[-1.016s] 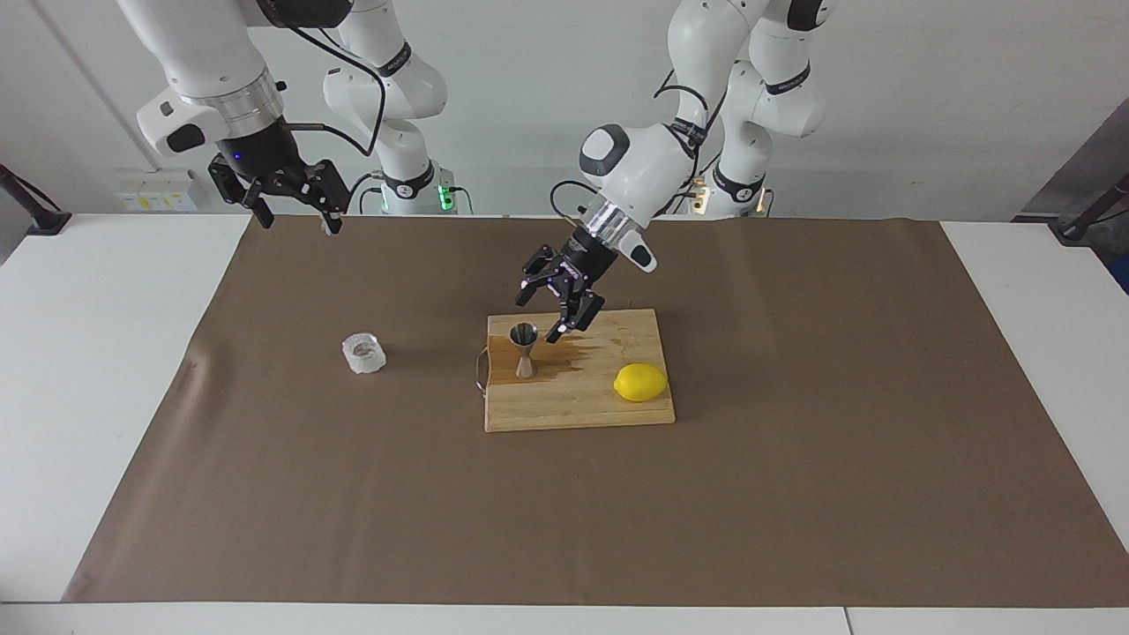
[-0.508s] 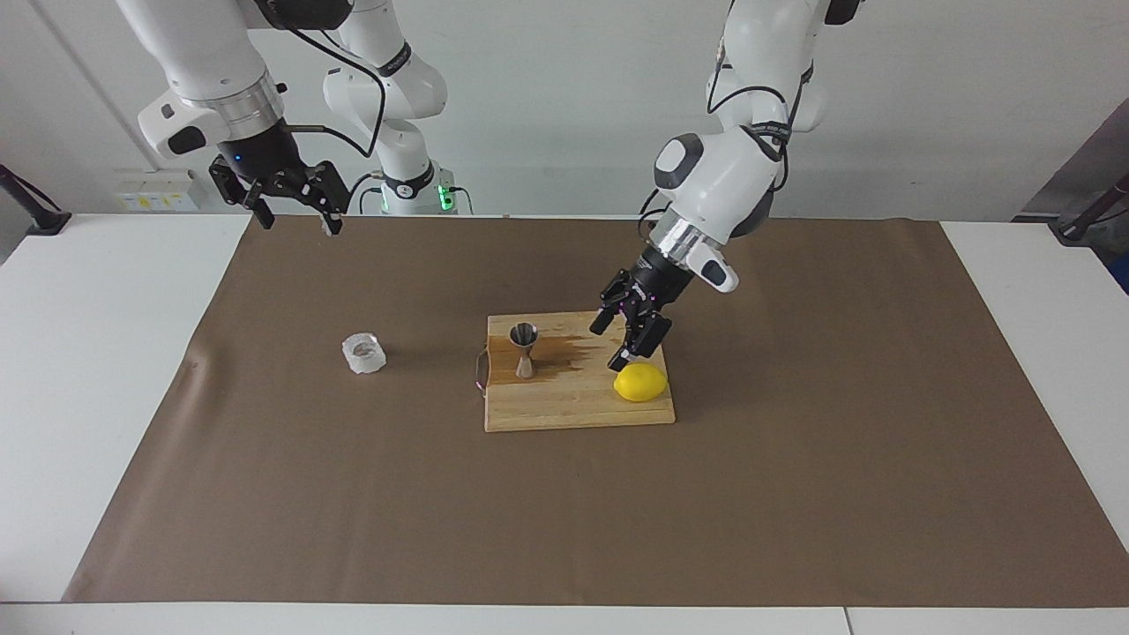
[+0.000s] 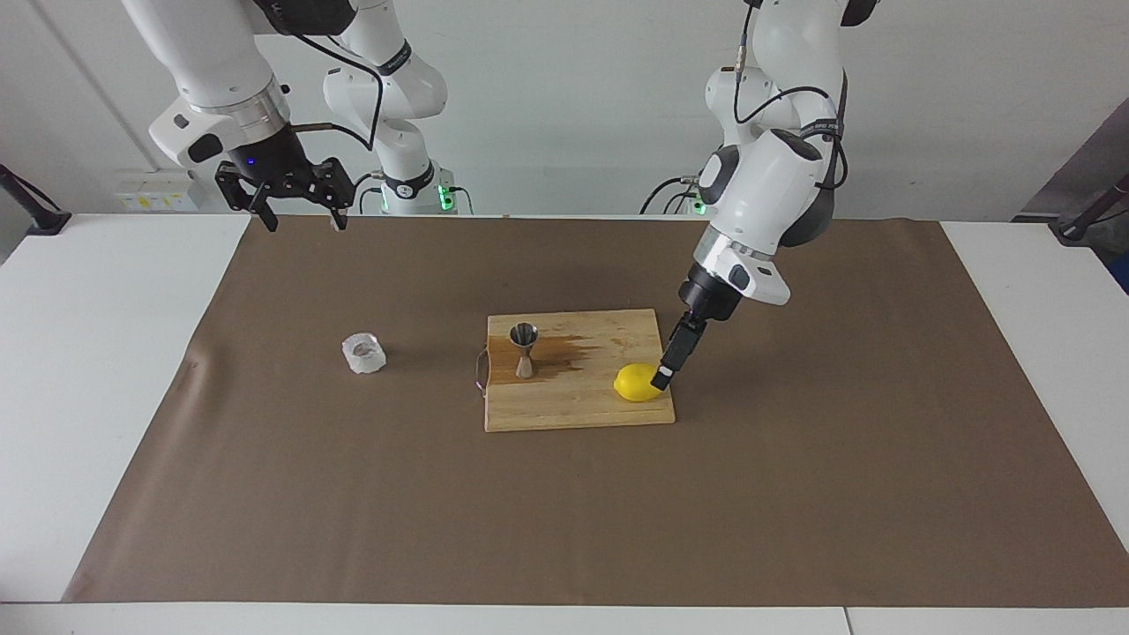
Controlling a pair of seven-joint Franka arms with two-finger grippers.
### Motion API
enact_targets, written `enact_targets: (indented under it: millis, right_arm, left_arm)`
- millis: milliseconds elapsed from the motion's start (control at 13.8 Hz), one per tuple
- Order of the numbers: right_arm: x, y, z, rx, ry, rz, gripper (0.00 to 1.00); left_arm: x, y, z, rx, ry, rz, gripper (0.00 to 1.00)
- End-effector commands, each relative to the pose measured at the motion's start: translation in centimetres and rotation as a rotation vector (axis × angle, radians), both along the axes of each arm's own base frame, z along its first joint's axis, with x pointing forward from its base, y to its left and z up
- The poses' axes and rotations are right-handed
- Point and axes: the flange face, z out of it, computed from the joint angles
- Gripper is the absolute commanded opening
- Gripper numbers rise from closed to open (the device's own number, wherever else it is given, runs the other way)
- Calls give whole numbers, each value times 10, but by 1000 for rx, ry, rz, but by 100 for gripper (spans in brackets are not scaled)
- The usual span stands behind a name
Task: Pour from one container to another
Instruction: 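Retract the left gripper while the right gripper reaches the glass cup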
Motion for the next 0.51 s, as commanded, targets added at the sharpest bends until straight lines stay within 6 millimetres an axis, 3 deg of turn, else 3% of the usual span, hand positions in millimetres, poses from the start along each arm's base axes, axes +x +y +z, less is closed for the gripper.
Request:
enact_targets:
  millis: [0, 290, 435]
  right_arm:
    - [-17, -7, -16, 8, -34, 233, 100]
    - [-30, -7, -65, -7, -99, 577, 100]
    - [-25, -9, -88, -22, -123, 864, 100]
  left_arm:
    - [10, 30, -1, 170, -58, -249, 100]
    - [16, 69, 8, 421, -6, -521, 100]
    - [16, 85, 8, 502, 14, -635, 100]
